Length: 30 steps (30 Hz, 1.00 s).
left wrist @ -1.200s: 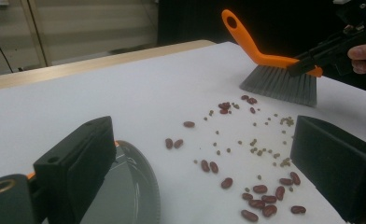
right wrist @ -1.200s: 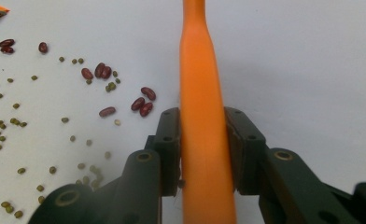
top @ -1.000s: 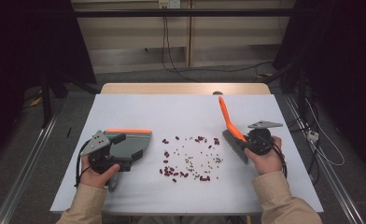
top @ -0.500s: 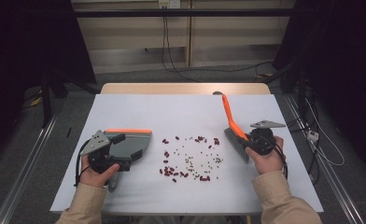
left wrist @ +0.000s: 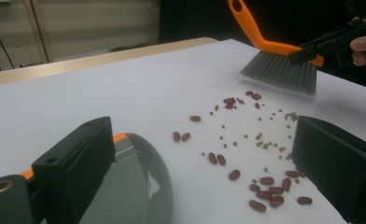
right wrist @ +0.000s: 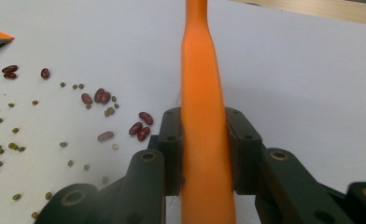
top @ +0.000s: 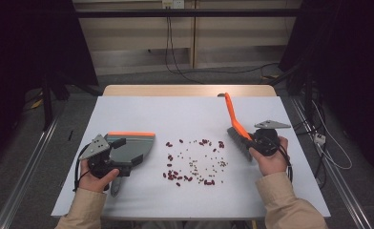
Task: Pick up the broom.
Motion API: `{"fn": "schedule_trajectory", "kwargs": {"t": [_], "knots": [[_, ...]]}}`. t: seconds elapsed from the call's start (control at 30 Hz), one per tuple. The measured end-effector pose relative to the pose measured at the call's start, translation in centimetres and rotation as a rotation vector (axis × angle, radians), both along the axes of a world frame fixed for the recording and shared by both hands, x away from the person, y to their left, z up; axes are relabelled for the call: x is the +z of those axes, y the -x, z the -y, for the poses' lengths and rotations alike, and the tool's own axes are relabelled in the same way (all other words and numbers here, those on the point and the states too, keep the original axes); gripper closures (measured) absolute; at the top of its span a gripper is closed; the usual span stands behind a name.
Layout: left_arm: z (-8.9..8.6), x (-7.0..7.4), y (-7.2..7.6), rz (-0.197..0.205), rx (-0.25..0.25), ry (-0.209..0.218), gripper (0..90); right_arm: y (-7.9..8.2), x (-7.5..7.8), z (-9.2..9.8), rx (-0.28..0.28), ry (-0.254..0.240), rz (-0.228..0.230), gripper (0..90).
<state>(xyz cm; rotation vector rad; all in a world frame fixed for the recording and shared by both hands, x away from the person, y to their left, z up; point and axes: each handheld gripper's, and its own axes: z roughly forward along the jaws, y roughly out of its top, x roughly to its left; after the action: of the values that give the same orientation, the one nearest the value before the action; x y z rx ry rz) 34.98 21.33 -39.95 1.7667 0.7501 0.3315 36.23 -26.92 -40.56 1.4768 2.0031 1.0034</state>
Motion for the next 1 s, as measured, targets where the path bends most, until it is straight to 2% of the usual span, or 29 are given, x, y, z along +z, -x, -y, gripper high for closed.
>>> {"fn": "schedule_trajectory", "kwargs": {"t": [0.4,1.0], "knots": [[-0.35,-0.06,0.06,-0.001,0.001,-0.003,5.7,-0.05,0.49,-0.13,-0.005,0.014,0.031,71.5],[-0.76,-0.29,0.19,-0.009,0.000,0.003,5.7,-0.33,0.38,-0.57,-0.005,0.012,0.037,71.5]]}}
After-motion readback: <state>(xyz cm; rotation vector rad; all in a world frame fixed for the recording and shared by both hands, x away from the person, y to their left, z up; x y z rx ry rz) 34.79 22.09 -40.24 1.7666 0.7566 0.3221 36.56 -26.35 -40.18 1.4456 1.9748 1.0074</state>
